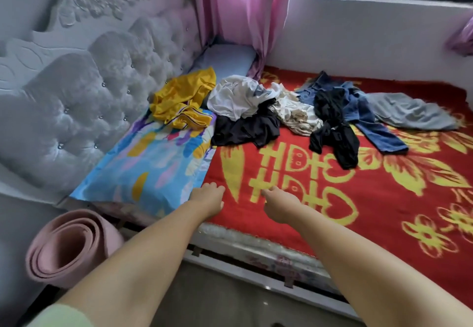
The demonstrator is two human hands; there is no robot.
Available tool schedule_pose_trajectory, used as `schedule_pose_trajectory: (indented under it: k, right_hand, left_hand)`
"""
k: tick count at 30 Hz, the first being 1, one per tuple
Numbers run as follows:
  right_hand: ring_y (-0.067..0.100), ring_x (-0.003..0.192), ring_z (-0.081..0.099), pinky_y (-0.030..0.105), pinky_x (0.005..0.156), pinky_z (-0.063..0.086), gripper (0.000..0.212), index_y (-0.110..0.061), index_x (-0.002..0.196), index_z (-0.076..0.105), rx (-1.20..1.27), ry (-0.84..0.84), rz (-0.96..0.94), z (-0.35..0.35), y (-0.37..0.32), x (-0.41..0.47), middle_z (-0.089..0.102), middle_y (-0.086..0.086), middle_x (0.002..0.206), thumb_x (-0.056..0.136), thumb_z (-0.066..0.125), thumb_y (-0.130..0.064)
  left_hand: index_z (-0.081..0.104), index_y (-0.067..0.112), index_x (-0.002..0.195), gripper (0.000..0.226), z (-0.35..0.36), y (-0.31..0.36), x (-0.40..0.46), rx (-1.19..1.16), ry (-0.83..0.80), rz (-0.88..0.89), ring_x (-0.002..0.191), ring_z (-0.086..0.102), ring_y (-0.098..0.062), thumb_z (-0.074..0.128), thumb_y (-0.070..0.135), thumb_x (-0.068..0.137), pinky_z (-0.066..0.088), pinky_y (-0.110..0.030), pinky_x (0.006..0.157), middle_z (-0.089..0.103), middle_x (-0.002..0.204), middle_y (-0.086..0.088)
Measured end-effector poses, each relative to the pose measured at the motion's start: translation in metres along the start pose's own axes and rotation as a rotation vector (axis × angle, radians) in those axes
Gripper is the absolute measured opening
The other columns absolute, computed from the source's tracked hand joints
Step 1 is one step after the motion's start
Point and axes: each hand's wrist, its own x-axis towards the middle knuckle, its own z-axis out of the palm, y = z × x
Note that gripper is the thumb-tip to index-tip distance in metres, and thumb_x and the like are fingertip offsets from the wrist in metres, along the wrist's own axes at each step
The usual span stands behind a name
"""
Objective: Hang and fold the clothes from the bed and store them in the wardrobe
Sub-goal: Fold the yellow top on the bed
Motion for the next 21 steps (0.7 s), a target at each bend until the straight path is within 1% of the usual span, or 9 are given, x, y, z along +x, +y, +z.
schedule_pose_trajectory:
  k: [3,6,7,9,13,16,19,21]
  right_hand:
    - [0.028,0.098,0.059,0.036,0.071,0.054,0.048,-0.012,0.147,0.033,-0.004,-0.058,0.025,-0.022,0.015,0.042,0.040,0.013,0.141,0.100,0.032,-0.006]
    - [0.031,0.114,0.054,0.038,0.083,0.053,0.044,-0.010,0.145,0.034,-0.034,-0.079,0.033,-0.046,0.036,0.092,0.040,0.011,0.141,0.101,0.031,-0.008]
    - [0.032,0.117,0.053,0.038,0.084,0.053,0.043,-0.009,0.144,0.035,-0.063,-0.089,0.026,-0.054,0.040,0.105,0.041,0.011,0.140,0.101,0.032,-0.009]
    - [0.032,0.113,0.055,0.040,0.084,0.054,0.042,-0.009,0.143,0.036,-0.057,-0.110,0.011,-0.064,0.048,0.138,0.043,0.012,0.137,0.101,0.033,-0.010]
    - [0.032,0.117,0.053,0.038,0.085,0.052,0.045,-0.011,0.144,0.036,-0.049,-0.109,-0.027,-0.079,0.062,0.213,0.040,0.013,0.141,0.099,0.032,-0.009]
    - [0.030,0.124,0.050,0.040,0.090,0.052,0.046,-0.012,0.144,0.036,-0.016,-0.203,-0.034,-0.068,0.055,0.260,0.039,0.011,0.143,0.099,0.030,-0.007]
    - [0.030,0.115,0.054,0.038,0.084,0.053,0.045,-0.012,0.143,0.038,0.022,-0.235,-0.043,-0.052,0.044,0.304,0.042,0.010,0.136,0.098,0.031,-0.008]
    - [0.031,0.116,0.051,0.041,0.088,0.051,0.048,-0.013,0.143,0.038,0.039,-0.256,-0.016,-0.044,0.038,0.338,0.042,0.010,0.135,0.096,0.031,-0.007]
  left_hand:
    - [0.041,0.011,0.138,0.043,-0.010,0.002,0.045,-0.016,0.000,0.040,0.126,0.043,-0.032,0.044,0.030,0.100,0.040,-0.045,0.098,0.045,0.135,-0.013]
    - [0.042,0.011,0.136,0.041,-0.023,-0.004,0.091,-0.068,0.031,0.033,0.125,0.043,-0.032,0.044,0.029,0.100,0.042,-0.046,0.095,0.046,0.134,-0.013]
    - [0.043,0.011,0.136,0.041,-0.027,-0.008,0.102,-0.091,0.028,0.010,0.125,0.043,-0.031,0.044,0.030,0.100,0.043,-0.046,0.094,0.046,0.134,-0.013]
    - [0.042,0.012,0.137,0.042,-0.036,-0.021,0.130,-0.110,0.016,-0.034,0.127,0.043,-0.031,0.044,0.031,0.099,0.043,-0.045,0.095,0.045,0.135,-0.012]
    - [0.042,0.013,0.138,0.043,-0.049,-0.045,0.188,-0.182,0.009,-0.116,0.129,0.041,-0.030,0.044,0.032,0.099,0.042,-0.046,0.097,0.045,0.138,-0.012]
    - [0.042,0.013,0.137,0.042,-0.035,-0.064,0.218,-0.203,-0.062,-0.127,0.128,0.041,-0.030,0.043,0.032,0.100,0.042,-0.045,0.097,0.045,0.137,-0.012]
    - [0.042,0.014,0.138,0.042,-0.019,-0.097,0.250,-0.201,-0.100,-0.150,0.129,0.041,-0.029,0.041,0.032,0.100,0.042,-0.043,0.098,0.045,0.138,-0.010]
    - [0.040,0.015,0.139,0.043,-0.014,-0.123,0.283,-0.203,-0.120,-0.157,0.129,0.041,-0.029,0.041,0.032,0.100,0.042,-0.042,0.097,0.045,0.139,-0.010]
